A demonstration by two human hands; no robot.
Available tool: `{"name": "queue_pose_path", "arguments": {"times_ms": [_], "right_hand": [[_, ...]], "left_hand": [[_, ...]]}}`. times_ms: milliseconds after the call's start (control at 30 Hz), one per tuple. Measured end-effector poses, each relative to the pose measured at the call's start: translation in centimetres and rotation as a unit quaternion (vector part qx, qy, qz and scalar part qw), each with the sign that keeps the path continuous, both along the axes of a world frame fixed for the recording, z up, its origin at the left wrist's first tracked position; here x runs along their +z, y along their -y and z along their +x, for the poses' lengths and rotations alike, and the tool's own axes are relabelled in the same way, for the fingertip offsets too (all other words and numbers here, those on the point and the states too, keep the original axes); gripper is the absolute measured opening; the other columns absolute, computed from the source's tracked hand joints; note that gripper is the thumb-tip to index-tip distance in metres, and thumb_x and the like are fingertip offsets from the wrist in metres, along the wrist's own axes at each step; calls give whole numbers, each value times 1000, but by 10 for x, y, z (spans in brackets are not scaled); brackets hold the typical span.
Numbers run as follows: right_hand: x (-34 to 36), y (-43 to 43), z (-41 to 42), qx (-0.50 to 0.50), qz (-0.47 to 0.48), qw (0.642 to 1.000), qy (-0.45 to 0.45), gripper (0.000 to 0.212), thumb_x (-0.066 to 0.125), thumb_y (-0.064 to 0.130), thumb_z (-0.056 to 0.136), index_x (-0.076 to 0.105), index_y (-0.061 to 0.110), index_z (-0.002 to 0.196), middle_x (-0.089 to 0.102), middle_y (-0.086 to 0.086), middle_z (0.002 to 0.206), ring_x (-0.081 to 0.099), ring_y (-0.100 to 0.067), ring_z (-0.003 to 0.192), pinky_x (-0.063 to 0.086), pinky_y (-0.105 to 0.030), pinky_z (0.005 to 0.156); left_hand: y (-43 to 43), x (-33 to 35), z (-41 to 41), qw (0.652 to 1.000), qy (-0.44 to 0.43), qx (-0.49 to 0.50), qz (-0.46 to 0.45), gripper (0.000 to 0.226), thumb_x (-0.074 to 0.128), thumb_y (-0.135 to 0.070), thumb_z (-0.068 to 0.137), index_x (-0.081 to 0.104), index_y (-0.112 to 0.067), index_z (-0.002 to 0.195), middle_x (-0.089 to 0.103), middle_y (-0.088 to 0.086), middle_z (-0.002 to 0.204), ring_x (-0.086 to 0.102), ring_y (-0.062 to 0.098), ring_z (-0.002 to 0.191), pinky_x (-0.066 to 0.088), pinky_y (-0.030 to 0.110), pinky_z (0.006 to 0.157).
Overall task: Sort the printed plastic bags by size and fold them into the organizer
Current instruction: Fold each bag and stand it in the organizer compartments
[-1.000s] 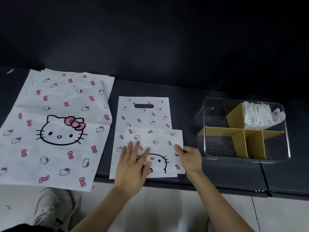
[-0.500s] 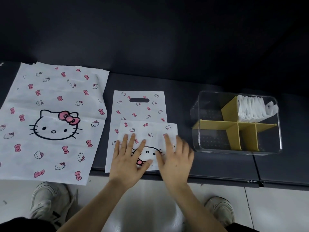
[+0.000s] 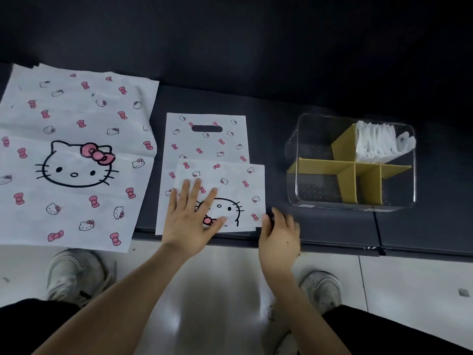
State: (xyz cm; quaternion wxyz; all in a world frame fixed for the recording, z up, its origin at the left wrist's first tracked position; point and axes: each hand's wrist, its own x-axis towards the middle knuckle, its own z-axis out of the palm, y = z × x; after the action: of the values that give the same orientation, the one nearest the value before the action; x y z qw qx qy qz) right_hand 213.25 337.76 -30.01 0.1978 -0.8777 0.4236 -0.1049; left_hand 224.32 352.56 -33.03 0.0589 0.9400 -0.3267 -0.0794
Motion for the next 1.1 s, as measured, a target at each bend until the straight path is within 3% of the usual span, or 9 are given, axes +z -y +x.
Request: {"name": "queue_pose_path", "arguments": {"times_ms": [100,300,433,567,667,833,933,1000,1100], "right_hand": [[9,-4,12,-73,153,985,-38,36,59,33,89,58,13,119,64,-3,106,60,-26,100,43,-33,77],[25,11,19,-142,379,914,-2,27,67,17,77,50,12,56,47,-1,51,41,-18,49,30,-23,52],[42,9,15,-214,557,795,105,18,67,3,82,57,6,67,55,-5,51,46,-10,37,35,-19,38],[51,-5,18,-256,678,675,141,9,67,2,85,60,2,78,59,-4,49,54,-7,38,44,-15,38],[59,-10,16,-218,720,646,128,10,67,7,85,61,5,78,66,-5,55,63,-10,46,51,-17,44],[67,15,1,-120,622,762,131,36,73,2,77,59,10,110,70,-9,89,68,-18,73,54,-25,59],[58,32,-1,-47,381,920,71,72,79,-1,69,47,21,130,59,0,112,57,-13,97,50,-29,84],[50,36,5,-2,330,942,57,82,80,4,67,42,23,137,53,5,122,52,-11,110,45,-32,97],[47,37,15,30,413,906,88,51,76,3,73,59,14,120,65,6,105,59,-12,98,49,-22,83]], "left_hand": [[0,3,1,1000,-2,-8,5,77,-1,-75,86,11,-33,149,6,9,159,-3,29,146,-9,45,116],[0,4,4,999,25,-14,-41,74,21,-69,91,36,-22,146,28,18,152,22,37,141,3,51,116],[6,22,-5,967,88,-86,-224,42,58,-39,86,66,-11,116,60,13,120,54,32,113,39,52,100],[13,32,-26,959,21,-117,-259,31,58,-25,79,70,-14,105,67,-1,105,58,19,96,49,32,81],[13,29,-25,961,-9,-65,-268,32,48,-22,82,74,-15,101,72,-3,96,65,21,86,53,27,71],[3,31,-24,938,-149,37,-312,28,48,-20,94,74,-9,96,71,-7,98,55,1,109,41,15,95],[-5,39,-14,860,-356,149,-333,40,58,-16,93,51,-17,54,38,-15,53,45,-3,55,32,14,57],[-11,40,-4,819,-431,171,-339,44,62,-17,92,45,-15,51,30,-12,55,28,5,53,22,22,56],[-19,43,8,776,-490,178,-356,38,67,-30,84,65,8,78,62,6,76,52,15,75,38,29,76]]}}
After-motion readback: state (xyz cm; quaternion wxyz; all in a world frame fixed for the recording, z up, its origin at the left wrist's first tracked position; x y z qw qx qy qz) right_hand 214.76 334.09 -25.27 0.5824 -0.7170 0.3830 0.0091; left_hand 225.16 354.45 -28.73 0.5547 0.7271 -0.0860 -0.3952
